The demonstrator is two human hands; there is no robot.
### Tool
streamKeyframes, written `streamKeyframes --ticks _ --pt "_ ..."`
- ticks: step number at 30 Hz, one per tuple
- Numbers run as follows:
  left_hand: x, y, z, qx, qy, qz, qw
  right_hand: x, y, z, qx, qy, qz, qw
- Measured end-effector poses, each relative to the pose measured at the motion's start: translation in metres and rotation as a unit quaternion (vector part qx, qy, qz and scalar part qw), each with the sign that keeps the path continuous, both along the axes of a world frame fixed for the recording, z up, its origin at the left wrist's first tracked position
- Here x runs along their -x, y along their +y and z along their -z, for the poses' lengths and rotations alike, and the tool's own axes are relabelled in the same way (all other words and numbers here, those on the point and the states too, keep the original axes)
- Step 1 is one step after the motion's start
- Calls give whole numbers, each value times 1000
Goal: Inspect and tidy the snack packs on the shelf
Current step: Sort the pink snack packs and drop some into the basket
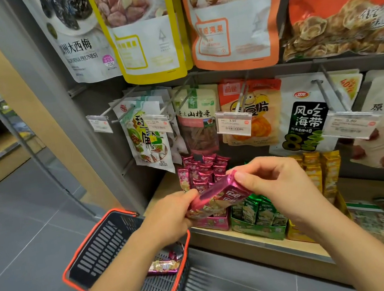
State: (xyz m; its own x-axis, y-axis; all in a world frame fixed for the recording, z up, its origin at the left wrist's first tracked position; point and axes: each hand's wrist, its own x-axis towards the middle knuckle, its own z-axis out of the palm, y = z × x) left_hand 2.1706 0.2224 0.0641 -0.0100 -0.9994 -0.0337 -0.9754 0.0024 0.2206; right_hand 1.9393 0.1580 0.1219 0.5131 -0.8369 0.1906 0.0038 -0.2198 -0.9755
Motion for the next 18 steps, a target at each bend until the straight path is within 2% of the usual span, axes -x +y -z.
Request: streamKeyframes --ticks 3,7,8,13,14,18 --pt "-8 -7 1 -18 37 -16 999 -4 -1 4 35 40 31 998" --pt "-18 -19 4 6 100 -15 995 -8 0 11 117 211 -36 970" --pt "-19 -23 7 3 117 -8 993 -10 0 14 136 231 -35 963" --pt "-40 -47 15 -80 264 -45 960 -14 -4 21 166 226 58 958" --pt "-47 -55 15 -58 259 -67 962 -13 -6 20 171 223 81 956" --pt "-64 -90 20 68 128 -129 981 -11 -11 16 155 178 160 958"
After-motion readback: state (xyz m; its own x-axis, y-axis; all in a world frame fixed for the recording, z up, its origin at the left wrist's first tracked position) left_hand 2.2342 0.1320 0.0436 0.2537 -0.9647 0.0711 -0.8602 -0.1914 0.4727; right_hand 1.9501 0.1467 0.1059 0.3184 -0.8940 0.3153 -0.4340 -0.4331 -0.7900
